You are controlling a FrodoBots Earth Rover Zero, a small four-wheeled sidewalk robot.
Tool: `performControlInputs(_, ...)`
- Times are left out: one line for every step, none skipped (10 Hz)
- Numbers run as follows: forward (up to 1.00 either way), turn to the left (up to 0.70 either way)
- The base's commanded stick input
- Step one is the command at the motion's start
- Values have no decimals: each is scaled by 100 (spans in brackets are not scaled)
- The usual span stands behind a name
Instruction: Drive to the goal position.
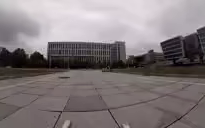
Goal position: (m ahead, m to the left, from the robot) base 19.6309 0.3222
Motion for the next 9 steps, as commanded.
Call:
performControlInputs(100,0)
performControlInputs(100,0)
performControlInputs(100,0)
performControlInputs(100,0)
performControlInputs(100,0)
performControlInputs(100,0)
performControlInputs(80,0)
performControlInputs(23,0)
performControlInputs(22,0)
